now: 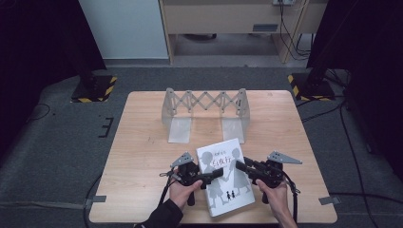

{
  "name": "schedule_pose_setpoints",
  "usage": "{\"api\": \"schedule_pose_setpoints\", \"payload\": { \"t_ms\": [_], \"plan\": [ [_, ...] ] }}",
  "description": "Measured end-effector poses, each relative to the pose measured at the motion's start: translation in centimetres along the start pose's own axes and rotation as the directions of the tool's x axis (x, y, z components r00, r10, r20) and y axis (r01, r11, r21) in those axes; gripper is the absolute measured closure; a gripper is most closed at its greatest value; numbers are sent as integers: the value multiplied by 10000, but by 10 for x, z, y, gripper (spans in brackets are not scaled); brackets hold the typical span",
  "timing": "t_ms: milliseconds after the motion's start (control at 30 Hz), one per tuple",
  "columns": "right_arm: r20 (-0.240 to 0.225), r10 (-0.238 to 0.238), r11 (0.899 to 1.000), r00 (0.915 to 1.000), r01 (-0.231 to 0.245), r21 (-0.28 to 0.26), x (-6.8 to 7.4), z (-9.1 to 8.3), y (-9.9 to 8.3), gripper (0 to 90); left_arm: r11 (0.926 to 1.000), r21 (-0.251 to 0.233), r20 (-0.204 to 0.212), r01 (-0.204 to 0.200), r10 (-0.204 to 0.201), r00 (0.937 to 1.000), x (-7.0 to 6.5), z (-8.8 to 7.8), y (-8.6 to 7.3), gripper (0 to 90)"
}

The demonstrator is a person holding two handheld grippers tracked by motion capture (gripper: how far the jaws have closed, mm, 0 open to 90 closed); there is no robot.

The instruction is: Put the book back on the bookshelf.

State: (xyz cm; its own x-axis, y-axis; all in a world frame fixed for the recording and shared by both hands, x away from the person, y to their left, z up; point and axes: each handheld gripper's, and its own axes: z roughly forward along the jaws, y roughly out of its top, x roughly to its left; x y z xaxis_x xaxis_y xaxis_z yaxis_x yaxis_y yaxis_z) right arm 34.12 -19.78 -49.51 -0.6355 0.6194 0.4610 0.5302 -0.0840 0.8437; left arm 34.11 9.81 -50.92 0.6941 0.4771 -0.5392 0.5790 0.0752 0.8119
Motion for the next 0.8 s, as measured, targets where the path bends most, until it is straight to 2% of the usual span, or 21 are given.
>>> {"api": "schedule_pose_setpoints", "payload": {
  "t_ms": [33, 100, 200, 267, 333, 367, 467, 500, 533, 633, 700, 767, 800],
  "plan": [
    [8, 56, 10000, 10000, -56, 9, -1, -1, 0, 590, 10000, -18, 110, 47, -47, 9999, -1, -1, 2, 387],
    [114, 68, 10000, 9999, -68, -29, -2, -3, 2, 592, 9999, -21, 104, -113, 114, 9999, -4, 0, 5, 407],
    [365, -88, 9994, 9993, 100, -335, -5, -10, 5, 570, 10000, -5, 131, -68, 68, 9999, -6, -1, 6, 413],
    [599, -73, 9986, 9982, 105, -527, -10, -16, 7, 537, 10000, -10, 132, 1, -1, 9999, -5, -1, 6, 419],
    [1029, -101, 9982, 9946, 161, -575, -16, -20, 7, 508, 9999, -22, 160, 152, -152, 9998, -5, -2, 7, 425],
    [1414, -253, 9983, 9896, 324, -484, -19, -22, 7, 500, 9998, -44, 160, 189, -188, 9997, -5, -2, 7, 429],
    [2012, -462, 9983, 9785, 525, -264, -25, -23, 5, 428, 9996, -48, 259, 277, -276, 9993, -5, -4, 9, 444],
    [2506, -695, 9973, 9656, 730, -47, -28, -23, 3, 400, 9996, -65, 313, 285, -283, 9991, -6, -4, 10, 456],
    [2506, -695, 9973, 9656, 730, -47, -28, -23, 3, 400, 9996, -32, 347, 288, -287, 9990, -7, -5, 11, 456],
    [2958, -848, 9963, 9515, 772, 373, -33, -21, 0, 343, 9999, 9, 402, 141, -141, 9991, -10, -5, 16, 467],
    [3290, -1107, 9931, 9378, 913, 739, -35, -19, -1, 294, 10000, 69, 485, 16, -19, 9988, -12, -5, 21, 477],
    [3481, -1227, 9910, 9294, 960, 930, -37, -18, -2, 275, 9999, 103, 525, -1, -4, 9986, -14, -5, 24, 486],
    [3632, -1396, 9877, 9212, 1036, 1167, -39, -17, -3, 251, 9999, 115, 556, 7, -14, 9985, -14, -5, 26, 495]
  ]
}}
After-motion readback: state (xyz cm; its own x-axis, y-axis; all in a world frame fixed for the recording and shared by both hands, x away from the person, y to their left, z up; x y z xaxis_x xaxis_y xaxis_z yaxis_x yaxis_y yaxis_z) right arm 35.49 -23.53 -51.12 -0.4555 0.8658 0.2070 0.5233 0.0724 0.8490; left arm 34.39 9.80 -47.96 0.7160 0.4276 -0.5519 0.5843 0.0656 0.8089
